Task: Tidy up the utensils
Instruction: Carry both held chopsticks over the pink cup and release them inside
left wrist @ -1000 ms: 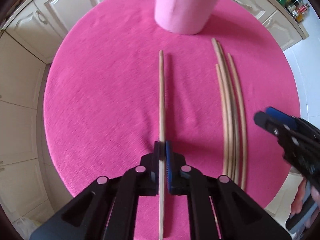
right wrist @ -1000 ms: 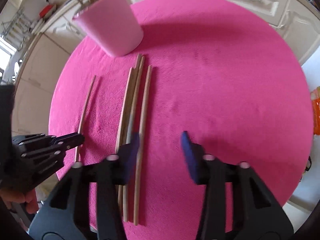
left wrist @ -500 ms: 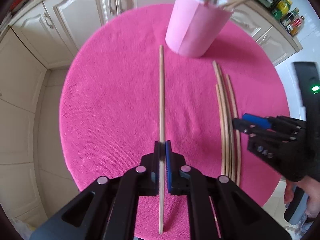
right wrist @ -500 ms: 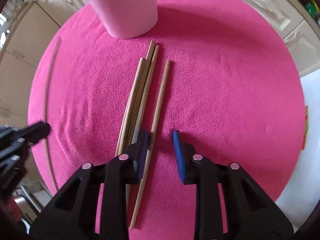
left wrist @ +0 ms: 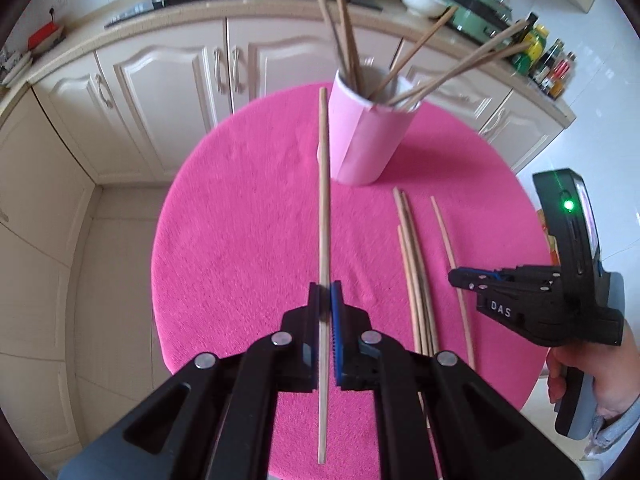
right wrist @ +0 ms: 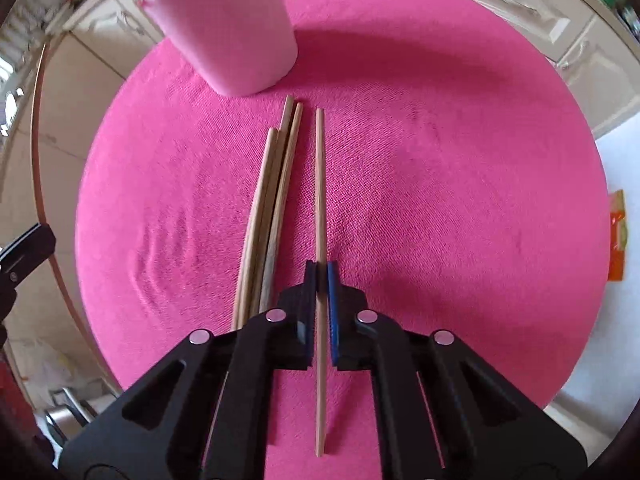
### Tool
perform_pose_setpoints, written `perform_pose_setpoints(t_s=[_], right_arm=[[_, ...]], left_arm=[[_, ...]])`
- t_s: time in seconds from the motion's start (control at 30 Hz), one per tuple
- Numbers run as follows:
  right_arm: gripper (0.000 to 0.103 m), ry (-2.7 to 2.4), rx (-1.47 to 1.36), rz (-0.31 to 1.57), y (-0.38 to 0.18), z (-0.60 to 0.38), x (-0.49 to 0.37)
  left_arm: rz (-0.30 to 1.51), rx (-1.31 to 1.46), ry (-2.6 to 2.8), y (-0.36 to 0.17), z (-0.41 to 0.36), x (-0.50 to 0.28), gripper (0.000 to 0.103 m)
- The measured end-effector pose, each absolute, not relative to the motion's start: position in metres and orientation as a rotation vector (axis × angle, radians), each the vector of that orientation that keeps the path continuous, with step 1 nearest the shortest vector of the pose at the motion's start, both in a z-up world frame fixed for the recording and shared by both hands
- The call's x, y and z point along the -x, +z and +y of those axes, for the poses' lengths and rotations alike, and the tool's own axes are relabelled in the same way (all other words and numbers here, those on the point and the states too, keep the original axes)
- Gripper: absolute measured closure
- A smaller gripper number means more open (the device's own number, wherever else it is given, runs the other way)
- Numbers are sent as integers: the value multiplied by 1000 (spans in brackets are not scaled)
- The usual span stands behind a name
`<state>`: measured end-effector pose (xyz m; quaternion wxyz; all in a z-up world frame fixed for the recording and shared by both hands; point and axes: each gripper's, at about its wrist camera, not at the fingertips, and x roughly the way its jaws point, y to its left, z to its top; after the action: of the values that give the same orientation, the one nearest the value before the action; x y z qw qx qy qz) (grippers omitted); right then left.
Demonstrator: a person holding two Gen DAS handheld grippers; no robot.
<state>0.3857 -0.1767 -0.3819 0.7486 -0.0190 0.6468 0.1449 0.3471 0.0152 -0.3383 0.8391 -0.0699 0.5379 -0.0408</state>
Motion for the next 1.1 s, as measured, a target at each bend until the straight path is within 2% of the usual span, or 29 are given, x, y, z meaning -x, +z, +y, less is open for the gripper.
perform_pose_setpoints(t_s=[0.23, 0.6, 1.1], right_arm=[[98, 384, -109, 1275, -338, -196, -364], [98, 464, -181, 991, -247, -201, -358], [98, 530, -132, 648, -175, -166, -430]], left_arm=[[1022, 162, -105, -313, 18, -335, 98], [796, 218, -116, -267, 26, -344, 98], [455, 317, -54, -226, 19, -442, 98]])
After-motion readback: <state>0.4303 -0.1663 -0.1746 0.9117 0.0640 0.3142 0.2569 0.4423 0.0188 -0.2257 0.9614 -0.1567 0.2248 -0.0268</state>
